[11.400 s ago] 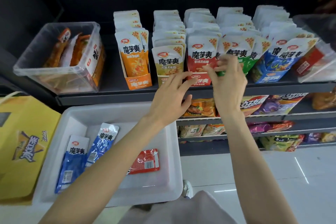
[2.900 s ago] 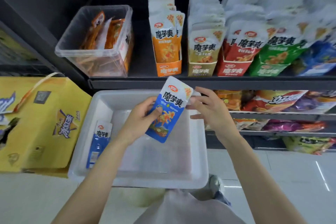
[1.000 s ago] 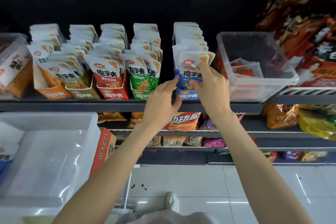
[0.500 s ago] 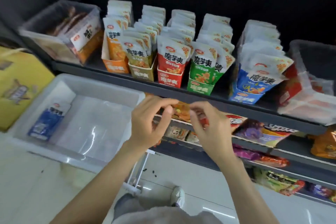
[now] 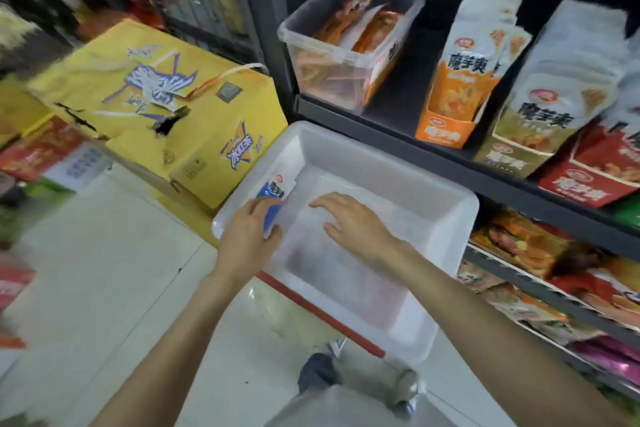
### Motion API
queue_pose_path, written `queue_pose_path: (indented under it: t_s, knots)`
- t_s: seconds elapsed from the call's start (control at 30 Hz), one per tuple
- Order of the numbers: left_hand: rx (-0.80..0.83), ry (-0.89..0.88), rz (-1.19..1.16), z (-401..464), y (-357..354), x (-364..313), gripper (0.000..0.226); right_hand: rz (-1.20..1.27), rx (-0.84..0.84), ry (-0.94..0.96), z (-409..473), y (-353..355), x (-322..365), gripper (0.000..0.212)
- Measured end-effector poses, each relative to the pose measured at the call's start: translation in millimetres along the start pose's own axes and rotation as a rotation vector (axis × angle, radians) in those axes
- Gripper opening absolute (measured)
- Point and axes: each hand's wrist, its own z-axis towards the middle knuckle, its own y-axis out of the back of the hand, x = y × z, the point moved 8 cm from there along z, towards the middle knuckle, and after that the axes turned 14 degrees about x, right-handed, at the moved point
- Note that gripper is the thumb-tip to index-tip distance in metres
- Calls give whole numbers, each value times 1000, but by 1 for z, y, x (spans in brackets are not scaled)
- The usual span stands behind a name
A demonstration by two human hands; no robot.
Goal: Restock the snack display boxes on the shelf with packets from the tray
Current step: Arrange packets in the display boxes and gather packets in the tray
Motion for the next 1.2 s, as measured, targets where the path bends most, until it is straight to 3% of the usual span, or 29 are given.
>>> queue_pose_path:
  t_s: [0.13,0.27,0.4,0.53,0.67,0.73,0.9,1.03,1.13,1.2]
  knots:
    - [-11,-95,72,12,16,22,45,143,83,-118,68,-28,-4,70]
    - [-24,-151,248,13,26,39,58,405,5,-217,105,-34,-6,103]
    - [31,-192,325,15,19,52,63,455,-81,-254,127,-29,-6,115]
    - [49,-191,301,17,19,56,61,367,-83,-356,130,-39,-15,94]
    - [20,-214,288,15,22,50,57,174,-79,-317,121,-32,-17,37]
    - [-8,-220,256,14,27,46,55,84,-113,-337,103,-19,-24,18]
    - [-49,-278,126,23,29,32,46,-58,-163,-562,45,24,-42,20]
    - [61,-392,-145,44,24,2,56,236,-405,-470,-8,63,-32,13]
    - [147,-604,39,49,5,-46,76,722,-526,-414,-49,74,-23,45]
    - [97,-701,101,45,-3,-73,67,957,-564,-345,-70,78,-14,48]
